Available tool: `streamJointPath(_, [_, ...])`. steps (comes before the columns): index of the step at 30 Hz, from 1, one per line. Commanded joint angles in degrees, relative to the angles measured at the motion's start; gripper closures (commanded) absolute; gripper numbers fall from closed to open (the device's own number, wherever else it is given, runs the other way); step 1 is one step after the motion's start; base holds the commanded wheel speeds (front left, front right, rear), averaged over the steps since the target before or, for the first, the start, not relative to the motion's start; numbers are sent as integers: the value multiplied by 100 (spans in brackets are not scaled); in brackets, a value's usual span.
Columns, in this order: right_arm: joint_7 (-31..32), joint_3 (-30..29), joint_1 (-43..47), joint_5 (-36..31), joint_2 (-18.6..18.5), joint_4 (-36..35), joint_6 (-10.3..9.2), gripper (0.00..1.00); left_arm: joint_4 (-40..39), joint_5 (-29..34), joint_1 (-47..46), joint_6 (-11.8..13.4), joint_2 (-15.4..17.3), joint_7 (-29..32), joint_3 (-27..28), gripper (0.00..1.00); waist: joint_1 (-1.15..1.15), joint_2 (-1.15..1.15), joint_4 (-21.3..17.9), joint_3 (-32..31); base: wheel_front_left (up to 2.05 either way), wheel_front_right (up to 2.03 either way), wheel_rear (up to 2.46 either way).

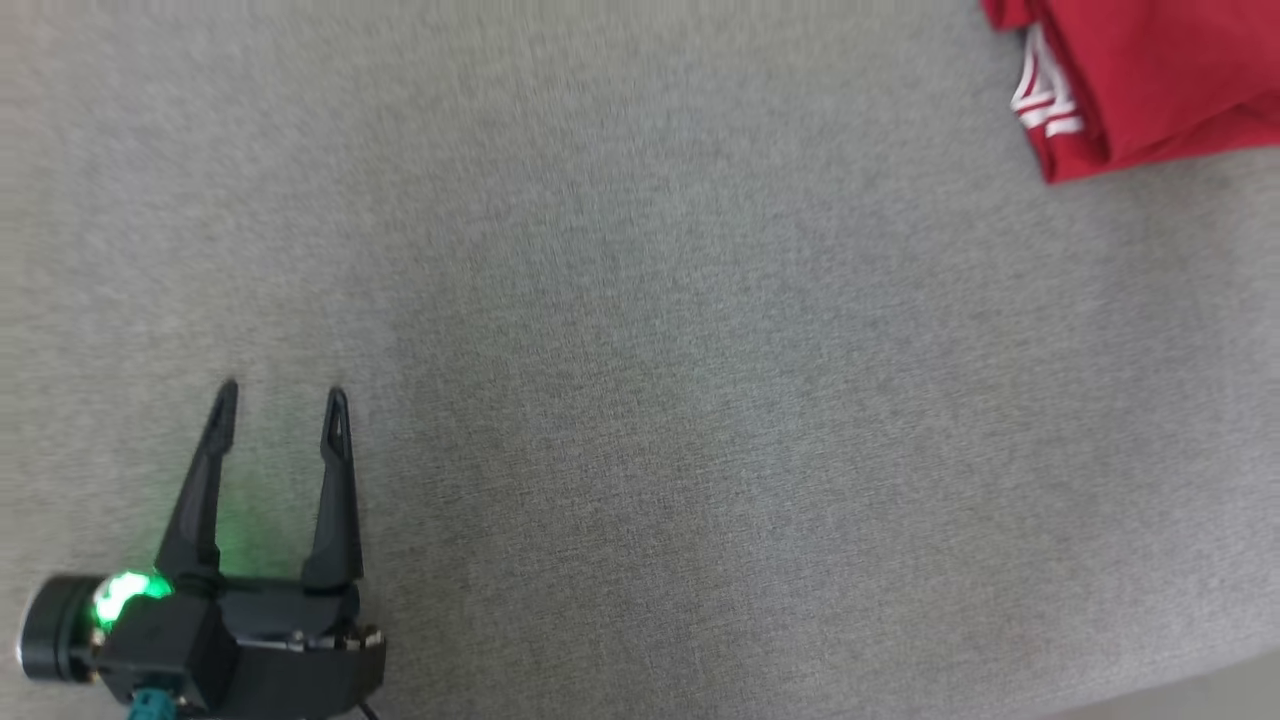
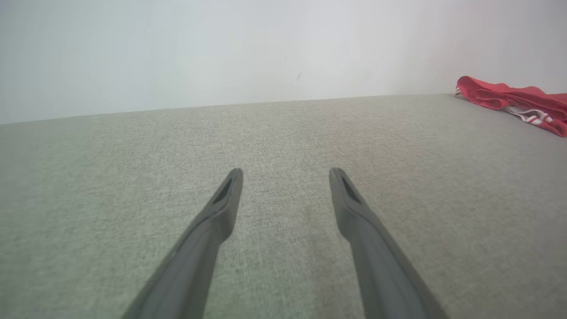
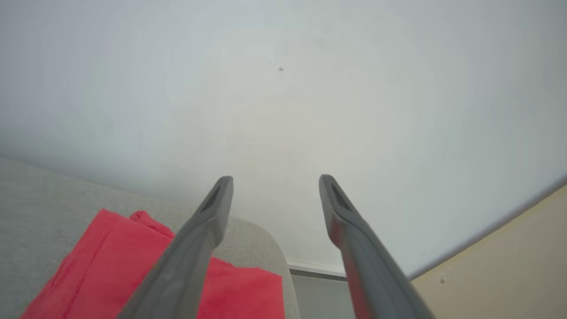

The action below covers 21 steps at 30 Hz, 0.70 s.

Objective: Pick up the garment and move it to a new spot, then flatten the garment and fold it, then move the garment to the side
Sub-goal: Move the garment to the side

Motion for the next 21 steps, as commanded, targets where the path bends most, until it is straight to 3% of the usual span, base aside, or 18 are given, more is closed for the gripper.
streamJointPath(1, [-52,-61,195,102,108,-152,-15,0,60,-23,146,47,-43,-16,35,0,0,-1,90,-471,0,0,0])
streamJointPath(8, [-89,-519,1393,427,341,-1488,-15,0,338,-143,464,156,-172,-17,195,0,0,-1,365,-1273,0,0,0])
streamJointPath(21, [-92,-1448,4474,465,1496,-3547,-15,0,714,-209,932,289,-233,-17,469,0,0,-1,692,-2121,0,0,0])
